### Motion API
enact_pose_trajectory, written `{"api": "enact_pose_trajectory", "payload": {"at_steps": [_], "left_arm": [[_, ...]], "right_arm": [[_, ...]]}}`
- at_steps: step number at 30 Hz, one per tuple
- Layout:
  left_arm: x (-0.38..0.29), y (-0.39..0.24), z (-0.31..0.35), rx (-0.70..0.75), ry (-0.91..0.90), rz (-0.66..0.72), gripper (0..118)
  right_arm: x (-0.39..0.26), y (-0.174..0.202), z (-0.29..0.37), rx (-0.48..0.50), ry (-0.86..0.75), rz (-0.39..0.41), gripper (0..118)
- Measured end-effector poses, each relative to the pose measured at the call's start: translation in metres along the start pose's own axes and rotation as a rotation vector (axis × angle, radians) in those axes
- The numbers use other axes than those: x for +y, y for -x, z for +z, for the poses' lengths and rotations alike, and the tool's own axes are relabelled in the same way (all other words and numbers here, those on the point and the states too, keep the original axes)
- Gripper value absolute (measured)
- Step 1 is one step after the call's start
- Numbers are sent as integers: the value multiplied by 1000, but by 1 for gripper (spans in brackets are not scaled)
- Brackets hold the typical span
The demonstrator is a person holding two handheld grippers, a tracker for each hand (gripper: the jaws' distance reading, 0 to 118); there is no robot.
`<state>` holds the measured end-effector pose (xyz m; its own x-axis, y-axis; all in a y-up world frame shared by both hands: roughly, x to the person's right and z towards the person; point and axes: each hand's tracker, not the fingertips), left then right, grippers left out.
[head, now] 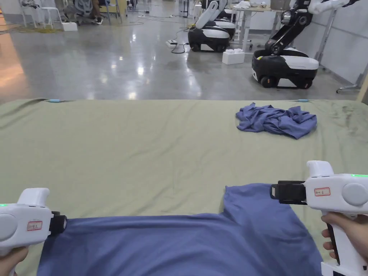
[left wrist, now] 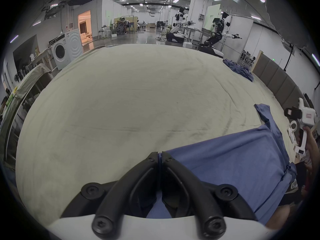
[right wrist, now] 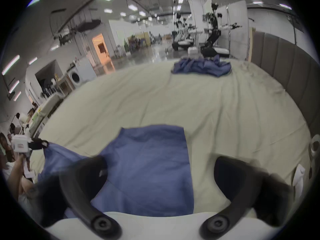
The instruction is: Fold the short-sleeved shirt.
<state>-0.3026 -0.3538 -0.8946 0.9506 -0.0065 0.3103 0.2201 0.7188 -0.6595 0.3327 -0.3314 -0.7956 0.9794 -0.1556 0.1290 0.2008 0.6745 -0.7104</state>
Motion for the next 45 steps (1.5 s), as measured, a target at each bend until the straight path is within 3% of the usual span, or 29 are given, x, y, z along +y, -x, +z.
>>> {"api": "enact_pose_trajectory", "payload": {"at_steps": [2, 3, 8, 11, 16, 18, 19, 21, 22, 23, 26, 30, 40, 45], "left_arm": [[3, -1, 1, 12, 4, -24, 3], [-7, -8, -1, -70, 131, 51, 3], [-3, -9, -1, -59, 130, 35, 3], [-2, -6, -4, -59, 133, 39, 3], [-2, -7, -7, -55, 137, 39, 3], [-3, -7, -9, -53, 141, 42, 3], [-4, -7, -10, -63, 152, 51, 3], [-5, -7, -10, -67, 152, 52, 3], [-5, -8, -10, -67, 153, 47, 3], [-5, -9, -10, -68, 158, 45, 3], [-5, -9, -7, -74, 152, 49, 3], [-3, -7, -4, -72, 142, 53, 3], [11, -8, 8, -63, 85, 68, 3], [7, -9, 35, -78, 45, 55, 3]], "right_arm": [[18, -3, -17, -3, 0, 24, 114], [27, -4, -30, -52, 47, 8, 118], [35, -15, -69, -117, 84, -14, 118], [28, -23, -90, -140, 185, -7, 114], [20, -21, -93, -166, 187, 23, 81], [9, -13, -77, -171, 186, -1, 76], [9, -10, -68, -165, 158, 16, 65], [10, -11, -64, -163, 146, 24, 21], [0, -5, -51, -161, 146, 24, 10], [-3, -4, -47, -138, 140, 21, 7], [-9, 5, -36, -112, 116, 17, 6], [-7, 9, -33, -149, 86, 41, 5], [-6, 6, -1, -106, 32, -18, 5], [-14, 3, 44, -34, -42, -57, 5]]}}
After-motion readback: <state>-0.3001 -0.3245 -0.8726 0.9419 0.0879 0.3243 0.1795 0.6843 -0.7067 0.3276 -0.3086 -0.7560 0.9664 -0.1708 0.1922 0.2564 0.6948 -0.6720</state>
